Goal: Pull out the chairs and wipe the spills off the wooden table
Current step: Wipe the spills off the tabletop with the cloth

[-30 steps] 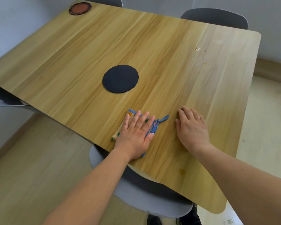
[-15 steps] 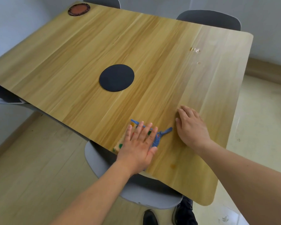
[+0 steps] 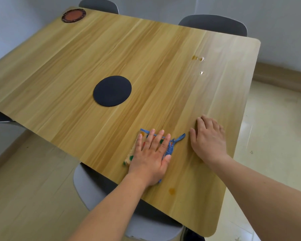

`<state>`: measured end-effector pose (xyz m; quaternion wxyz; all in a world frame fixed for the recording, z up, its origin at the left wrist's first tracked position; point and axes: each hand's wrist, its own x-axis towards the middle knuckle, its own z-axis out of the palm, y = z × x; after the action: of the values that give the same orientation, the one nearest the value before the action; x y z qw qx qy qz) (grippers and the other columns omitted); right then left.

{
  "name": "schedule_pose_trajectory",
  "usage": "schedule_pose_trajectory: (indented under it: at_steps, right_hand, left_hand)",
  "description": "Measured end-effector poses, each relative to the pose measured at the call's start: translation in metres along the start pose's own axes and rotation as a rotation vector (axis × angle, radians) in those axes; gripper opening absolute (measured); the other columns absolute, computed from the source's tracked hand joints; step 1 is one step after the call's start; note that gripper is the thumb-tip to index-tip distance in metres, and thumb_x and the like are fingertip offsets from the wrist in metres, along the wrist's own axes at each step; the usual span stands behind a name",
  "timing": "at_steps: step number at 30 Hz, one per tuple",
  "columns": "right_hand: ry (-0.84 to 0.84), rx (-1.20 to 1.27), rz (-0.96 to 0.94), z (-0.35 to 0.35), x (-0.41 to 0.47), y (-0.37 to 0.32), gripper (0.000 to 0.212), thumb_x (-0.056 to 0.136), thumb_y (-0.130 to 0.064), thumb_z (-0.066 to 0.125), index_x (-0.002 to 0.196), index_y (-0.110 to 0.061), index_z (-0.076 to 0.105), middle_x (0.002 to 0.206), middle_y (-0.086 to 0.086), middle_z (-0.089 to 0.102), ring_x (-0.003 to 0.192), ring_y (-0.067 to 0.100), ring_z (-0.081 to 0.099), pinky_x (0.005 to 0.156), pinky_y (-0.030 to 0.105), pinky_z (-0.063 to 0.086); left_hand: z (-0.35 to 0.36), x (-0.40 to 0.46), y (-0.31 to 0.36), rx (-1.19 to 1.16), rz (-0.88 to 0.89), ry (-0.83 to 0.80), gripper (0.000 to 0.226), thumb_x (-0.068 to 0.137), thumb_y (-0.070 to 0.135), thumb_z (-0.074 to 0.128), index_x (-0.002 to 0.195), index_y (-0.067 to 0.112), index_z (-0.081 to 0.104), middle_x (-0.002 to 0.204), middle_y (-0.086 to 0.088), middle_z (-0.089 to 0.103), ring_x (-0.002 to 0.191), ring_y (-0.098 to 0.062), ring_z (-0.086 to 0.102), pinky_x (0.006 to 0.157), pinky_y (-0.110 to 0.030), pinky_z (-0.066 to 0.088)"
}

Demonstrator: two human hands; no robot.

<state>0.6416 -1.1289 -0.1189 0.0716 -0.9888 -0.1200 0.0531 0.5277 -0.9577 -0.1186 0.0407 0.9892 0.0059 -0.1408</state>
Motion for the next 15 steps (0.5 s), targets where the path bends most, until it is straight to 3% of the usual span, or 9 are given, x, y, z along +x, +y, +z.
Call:
schedule_pose_trajectory:
  at_steps: [2,5,15]
  right_hand:
    - [0.047,0.012,-0.023,-0.004,0.009,0.005,0.041,0.097,-0.036,0.037,0.127,-0.013,0.053,0.139,0.005,0.047,0.130,0.026,0.039,0.108,0.040,0.027]
    - [0.070,0.021,-0.045,-0.009,0.025,0.015,0.033,0.097,-0.033,0.040,0.118,-0.014,0.057,0.133,0.004,0.051,0.123,0.026,0.045,0.105,0.038,0.030]
    - [0.025,0.065,0.001,-0.015,0.087,0.046,0.049,0.101,-0.038,0.031,0.145,-0.018,0.035,0.159,0.003,0.021,0.147,0.024,0.016,0.119,0.039,0.013]
  left_hand:
    - [-0.003,0.015,0.003,0.004,-0.006,0.009,0.061,0.102,0.050,0.008,0.148,0.032,-0.028,0.160,0.007,-0.029,0.142,-0.018,-0.037,0.117,-0.052,-0.019]
    - [-0.008,0.036,0.007,-0.005,-0.015,0.017,0.061,0.102,0.049,0.009,0.147,0.032,-0.027,0.161,0.007,-0.027,0.143,-0.017,-0.036,0.117,-0.052,-0.019]
    - [-0.024,0.102,0.017,0.008,0.001,0.038,0.061,0.101,0.049,0.008,0.149,0.032,-0.026,0.162,0.006,-0.026,0.144,-0.018,-0.034,0.117,-0.052,-0.018]
